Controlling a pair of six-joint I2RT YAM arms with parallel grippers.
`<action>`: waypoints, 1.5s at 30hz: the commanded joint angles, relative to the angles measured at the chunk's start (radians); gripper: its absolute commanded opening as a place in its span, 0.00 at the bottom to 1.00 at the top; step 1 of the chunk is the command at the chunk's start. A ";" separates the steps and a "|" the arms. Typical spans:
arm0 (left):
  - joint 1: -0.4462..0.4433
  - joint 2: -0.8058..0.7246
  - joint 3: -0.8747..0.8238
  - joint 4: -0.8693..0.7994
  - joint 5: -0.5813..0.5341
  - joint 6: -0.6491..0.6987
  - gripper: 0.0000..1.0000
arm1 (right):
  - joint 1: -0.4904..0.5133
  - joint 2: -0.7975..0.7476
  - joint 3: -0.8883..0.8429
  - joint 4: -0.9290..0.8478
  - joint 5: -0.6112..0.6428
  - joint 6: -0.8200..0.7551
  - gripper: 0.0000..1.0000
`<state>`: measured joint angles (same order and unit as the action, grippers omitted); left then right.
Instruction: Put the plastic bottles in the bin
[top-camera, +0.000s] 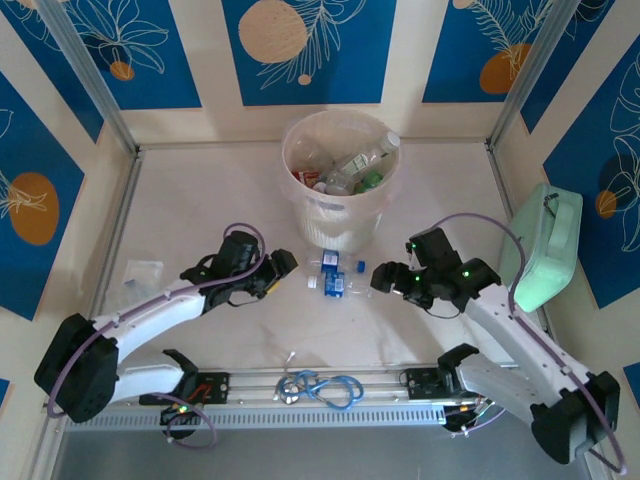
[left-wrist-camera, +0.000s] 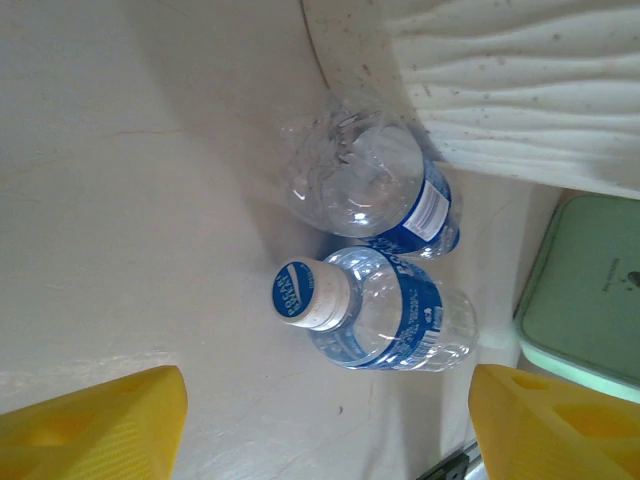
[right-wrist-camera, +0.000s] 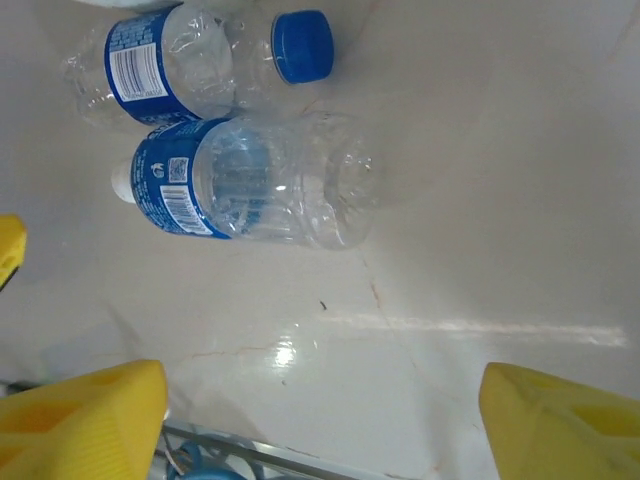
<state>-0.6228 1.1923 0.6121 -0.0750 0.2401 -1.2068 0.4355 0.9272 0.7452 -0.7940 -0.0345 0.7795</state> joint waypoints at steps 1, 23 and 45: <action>0.003 -0.030 -0.036 0.031 0.010 -0.039 0.74 | -0.074 0.057 -0.030 0.233 -0.270 -0.048 0.84; 0.015 -0.132 -0.098 -0.031 -0.013 -0.038 0.74 | 0.170 0.405 0.091 0.278 -0.043 -0.273 0.86; 0.006 0.063 -0.063 -0.010 -0.014 -0.167 0.76 | 0.438 0.455 0.184 0.179 0.064 -0.213 0.84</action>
<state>-0.6163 1.2255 0.5228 -0.1013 0.2249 -1.3277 0.8604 1.3804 0.9119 -0.5900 0.0158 0.5510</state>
